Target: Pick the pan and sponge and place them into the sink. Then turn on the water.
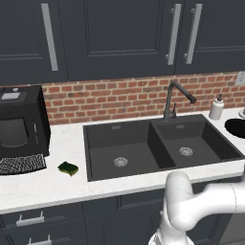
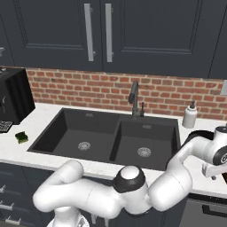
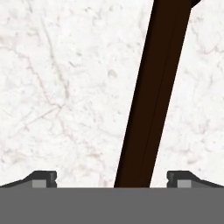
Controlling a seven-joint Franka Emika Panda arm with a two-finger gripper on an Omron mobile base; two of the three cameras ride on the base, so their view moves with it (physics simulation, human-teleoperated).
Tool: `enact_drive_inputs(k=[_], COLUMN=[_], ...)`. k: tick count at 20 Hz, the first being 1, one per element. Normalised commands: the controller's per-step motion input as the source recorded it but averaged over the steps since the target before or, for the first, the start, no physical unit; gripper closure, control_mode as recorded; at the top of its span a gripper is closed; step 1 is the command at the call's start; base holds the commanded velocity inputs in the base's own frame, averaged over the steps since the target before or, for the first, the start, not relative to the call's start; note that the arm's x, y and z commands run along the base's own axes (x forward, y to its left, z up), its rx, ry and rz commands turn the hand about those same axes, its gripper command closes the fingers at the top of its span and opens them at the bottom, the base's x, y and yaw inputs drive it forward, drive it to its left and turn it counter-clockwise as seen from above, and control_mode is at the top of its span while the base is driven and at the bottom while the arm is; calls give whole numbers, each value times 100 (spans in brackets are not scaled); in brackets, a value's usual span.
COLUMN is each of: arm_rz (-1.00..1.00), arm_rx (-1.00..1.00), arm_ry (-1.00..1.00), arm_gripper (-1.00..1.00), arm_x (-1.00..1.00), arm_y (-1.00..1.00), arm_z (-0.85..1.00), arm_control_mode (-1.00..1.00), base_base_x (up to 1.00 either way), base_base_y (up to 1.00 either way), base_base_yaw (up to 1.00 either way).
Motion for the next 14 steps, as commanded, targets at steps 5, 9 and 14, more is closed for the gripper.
enact_drive_inputs(k=[5, 9, 14], arm_rz=[0, 0, 0], arm_rx=[0, 0, 0], arm_ry=[9, 6, 1], arm_gripper=[-100, -100, -100], arm_x=[9, 3, 0], arm_y=[-6, -13, -17], arm_z=[-31, -32, -28], arm_control_mode=[-100, -100, -100], base_base_x=[0, 0, 0], base_base_y=[0, 0, 0], base_base_yaw=[0, 0, 0])
